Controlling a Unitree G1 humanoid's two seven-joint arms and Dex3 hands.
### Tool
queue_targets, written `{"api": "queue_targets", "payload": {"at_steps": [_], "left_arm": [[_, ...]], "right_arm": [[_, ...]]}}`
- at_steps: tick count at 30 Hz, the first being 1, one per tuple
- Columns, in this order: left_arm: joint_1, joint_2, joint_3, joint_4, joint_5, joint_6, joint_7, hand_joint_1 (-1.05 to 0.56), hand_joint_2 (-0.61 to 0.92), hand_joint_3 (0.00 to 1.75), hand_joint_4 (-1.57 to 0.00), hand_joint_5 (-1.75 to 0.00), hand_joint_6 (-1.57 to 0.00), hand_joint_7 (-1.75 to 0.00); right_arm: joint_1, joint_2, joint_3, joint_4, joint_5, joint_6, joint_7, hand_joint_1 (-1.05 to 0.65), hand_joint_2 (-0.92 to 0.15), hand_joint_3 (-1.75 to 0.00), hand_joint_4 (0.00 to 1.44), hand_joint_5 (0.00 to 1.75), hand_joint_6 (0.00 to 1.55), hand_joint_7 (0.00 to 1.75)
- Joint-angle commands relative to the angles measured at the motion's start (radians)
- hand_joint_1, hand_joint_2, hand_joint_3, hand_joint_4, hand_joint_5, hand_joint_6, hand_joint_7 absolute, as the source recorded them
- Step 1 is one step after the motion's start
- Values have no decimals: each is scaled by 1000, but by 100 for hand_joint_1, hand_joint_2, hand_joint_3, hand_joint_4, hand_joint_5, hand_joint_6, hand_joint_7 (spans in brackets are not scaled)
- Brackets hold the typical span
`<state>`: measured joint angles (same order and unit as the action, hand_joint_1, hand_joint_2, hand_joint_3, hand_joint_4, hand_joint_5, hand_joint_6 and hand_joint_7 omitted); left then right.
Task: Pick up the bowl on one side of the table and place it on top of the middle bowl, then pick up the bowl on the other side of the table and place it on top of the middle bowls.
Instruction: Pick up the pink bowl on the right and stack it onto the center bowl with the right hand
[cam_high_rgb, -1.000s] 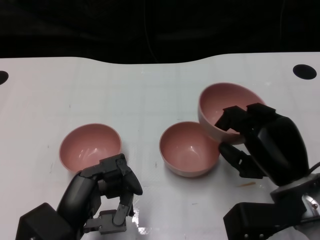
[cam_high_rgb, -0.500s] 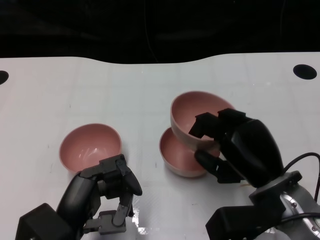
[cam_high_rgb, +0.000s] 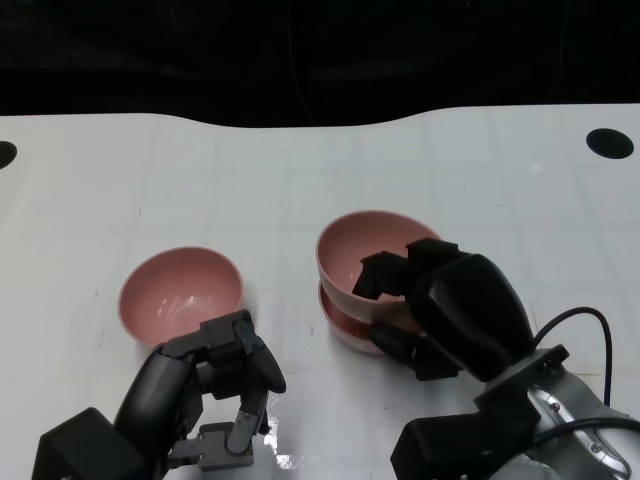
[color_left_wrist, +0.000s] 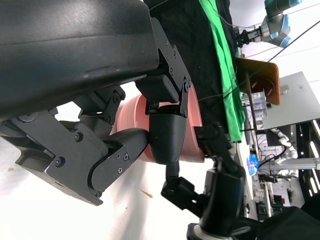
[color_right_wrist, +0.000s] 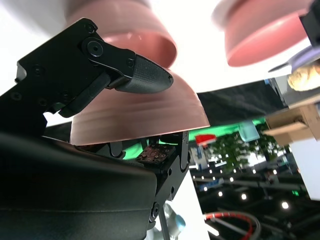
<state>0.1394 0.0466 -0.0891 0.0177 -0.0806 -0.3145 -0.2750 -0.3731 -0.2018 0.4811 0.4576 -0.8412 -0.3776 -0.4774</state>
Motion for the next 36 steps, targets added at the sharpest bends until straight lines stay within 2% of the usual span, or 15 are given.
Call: {"api": "queue_targets", "payload": {"at_steps": [1, 3, 4, 5, 6, 7, 9, 11, 12, 14, 15, 19, 26, 36], "left_arm": [[12, 9, 0, -7, 0, -8, -1, -19, 45, 125, -79, -175, -76, -140], [13, 9, -1, -11, 2, -4, 0, -19, 46, 125, -79, -175, -76, -140], [13, 9, -2, -13, 2, -2, 1, -19, 46, 125, -79, -175, -76, -140], [14, 9, -2, -15, 2, 0, 1, -19, 46, 125, -79, -175, -76, -140], [14, 9, -2, -16, 1, 1, 0, -19, 46, 125, -79, -175, -76, -140], [14, 10, -3, -16, 1, 1, 0, -19, 46, 125, -79, -175, -76, -140], [13, 11, -4, -17, 1, 1, 0, -19, 46, 125, -79, -175, -76, -140], [12, 13, -4, -16, 1, 0, 0, -19, 46, 125, -80, -175, -76, -140], [12, 13, -5, -16, 0, 0, 0, -20, 46, 125, -80, -175, -76, -140], [10, 13, -3, -9, -2, -5, -2, -20, 46, 125, -80, -175, -76, -141], [9, 13, -3, -5, -3, -9, -3, -20, 46, 125, -79, -175, -76, -141], [9, 13, -2, -4, -6, -8, -3, -21, 45, 125, -79, -175, -76, -140], [9, 12, -3, -4, -3, -7, -1, -21, 45, 125, -79, -175, -77, -140], [2, 12, 0, 5, -12, -9, -5, -20, 45, 126, -80, -175, -77, -140]], "right_arm": [[-22, 4, 10, 35, -4, 4, -7, -10, -33, -120, 91, 173, 89, 131], [-26, 3, 17, 37, -9, 29, 24, -14, -37, -115, 92, 153, 92, 109], [-27, 1, 20, 36, -11, 40, 37, -16, -42, -102, 94, 132, 95, 88], [-29, -3, 26, 36, -17, 53, 52, -17, -45, -95, 95, 124, 98, 77], [-30, -6, 31, 34, -21, 64, 63, -21, -56, -70, 93, 115, 100, 58], [-30, -11, 37, 27, -28, 82, 84, -23, -65, -54, 89, 109, 102, 45], [-27, -18, 44, 5, -40, 123, 133, -29, -77, -34, 77, 90, 98, 24], [-21, -22, 48, -18, -52, 157, 172, -36, -87, -16, 71, 60, 92, 10], [-19, -22, 48, -25, -55, 167, 182, -38, -90, -11, 71, 51, 90, 7], [-16, -28, 55, -39, -60, 184, 208, -39, -92, -9, 70, 46, 90, 5], [-15, -32, 60, -46, -64, 194, 228, -50, -92, -14, 57, 38, 76, 2], [2, -48, 66, -97, -64, 230, 309, -61, -92, -22, 40, 29, 56, 0], [43, -65, 52, -165, -56, 252, 320, -65, -92, -28, 27, 25, 42, 0], [119, -90, -12, -306, -2, 216, 298, -67, -92, -31, 22, 28, 34, 0]]}}
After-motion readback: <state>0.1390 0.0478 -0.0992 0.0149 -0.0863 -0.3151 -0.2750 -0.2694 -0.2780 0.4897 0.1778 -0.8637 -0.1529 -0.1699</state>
